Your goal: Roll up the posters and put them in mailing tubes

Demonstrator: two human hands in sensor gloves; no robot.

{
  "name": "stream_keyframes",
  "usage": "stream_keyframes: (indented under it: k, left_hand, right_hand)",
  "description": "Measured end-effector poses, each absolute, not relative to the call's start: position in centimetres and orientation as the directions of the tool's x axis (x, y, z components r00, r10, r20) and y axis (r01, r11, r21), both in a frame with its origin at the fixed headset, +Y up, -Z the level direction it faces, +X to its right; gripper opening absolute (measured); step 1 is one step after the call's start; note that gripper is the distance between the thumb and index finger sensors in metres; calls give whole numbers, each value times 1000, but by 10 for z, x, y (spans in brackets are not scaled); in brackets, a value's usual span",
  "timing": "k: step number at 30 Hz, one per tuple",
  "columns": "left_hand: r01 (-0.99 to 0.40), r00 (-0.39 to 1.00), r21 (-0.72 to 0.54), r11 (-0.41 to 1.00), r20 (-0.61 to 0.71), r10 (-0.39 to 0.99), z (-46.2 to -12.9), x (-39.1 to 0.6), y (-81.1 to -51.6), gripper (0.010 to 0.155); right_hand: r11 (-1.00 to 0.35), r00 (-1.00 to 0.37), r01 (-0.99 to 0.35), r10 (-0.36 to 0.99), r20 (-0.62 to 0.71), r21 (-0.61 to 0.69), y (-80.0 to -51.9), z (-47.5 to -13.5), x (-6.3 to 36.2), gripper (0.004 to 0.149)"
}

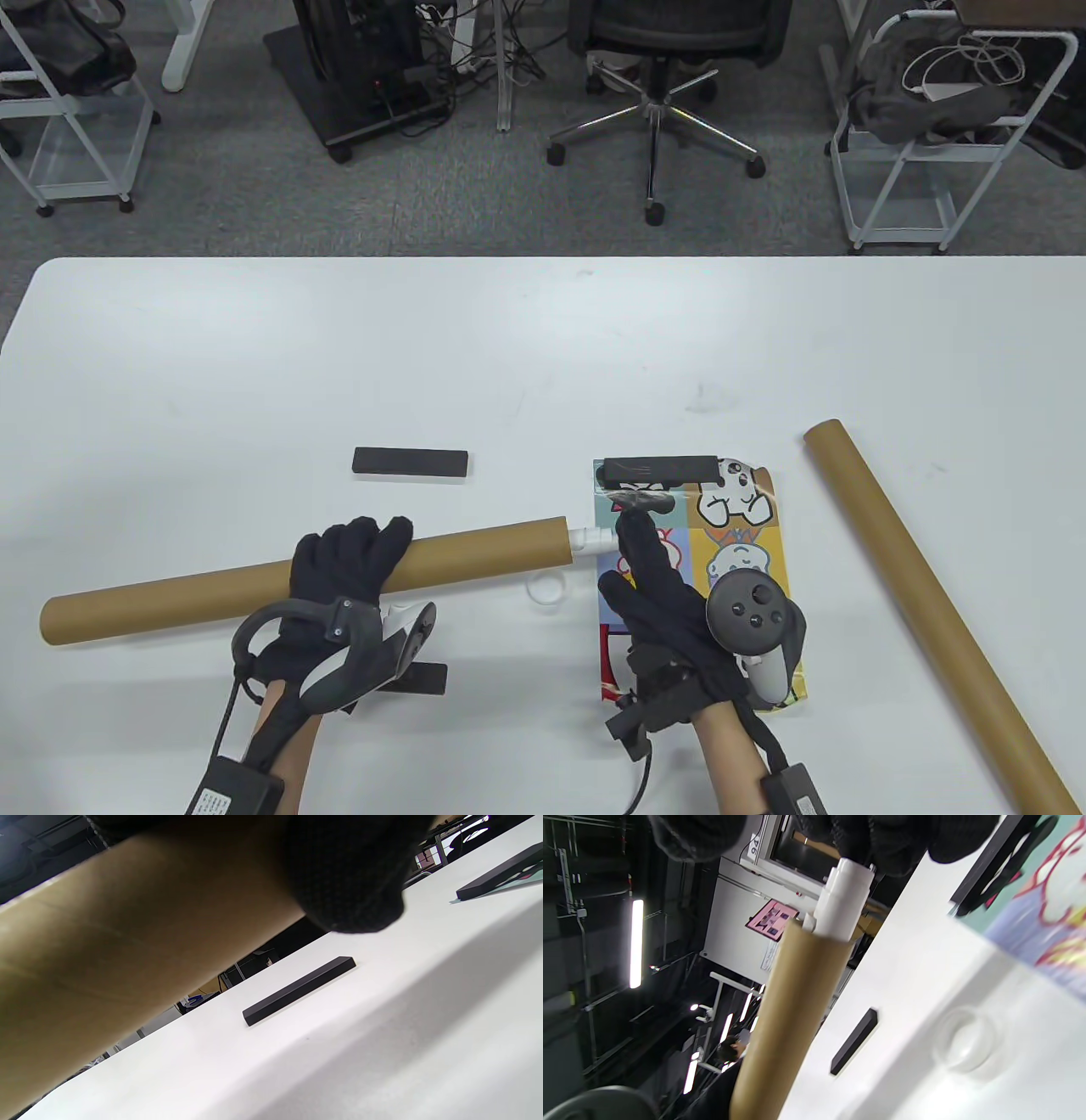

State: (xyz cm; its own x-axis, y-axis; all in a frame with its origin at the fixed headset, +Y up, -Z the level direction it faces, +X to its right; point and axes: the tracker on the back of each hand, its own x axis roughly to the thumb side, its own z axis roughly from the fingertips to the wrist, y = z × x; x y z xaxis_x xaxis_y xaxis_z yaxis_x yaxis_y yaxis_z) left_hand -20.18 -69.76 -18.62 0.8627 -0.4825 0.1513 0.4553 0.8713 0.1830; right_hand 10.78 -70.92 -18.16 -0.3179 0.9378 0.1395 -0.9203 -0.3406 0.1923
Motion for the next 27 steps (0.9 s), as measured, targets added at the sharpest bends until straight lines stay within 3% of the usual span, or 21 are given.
stream_keyframes:
  k: [11, 17, 21, 27]
  left_hand:
    - [454, 859, 188, 871, 167, -484, -185, -197, -699, 91]
    - [454, 862, 169, 875, 164, -479, -187, -200, -700, 91]
    - [454, 869, 147, 879, 145, -474, -190, -205, -700, 91]
    - [466, 869, 147, 872, 112, -483, -192, -209, -699, 91]
  right_hand:
    - [-300, -262, -907, 951, 163, 295, -712, -181, 92, 80]
    - [-301, -272, -918, 952, 142, 257, -711, -181, 93, 81]
    - [-457, -443, -872, 889, 116, 176, -709, -185, 96, 79]
    - [-753, -744, -615, 652, 145, 234, -708, -194, 75, 81]
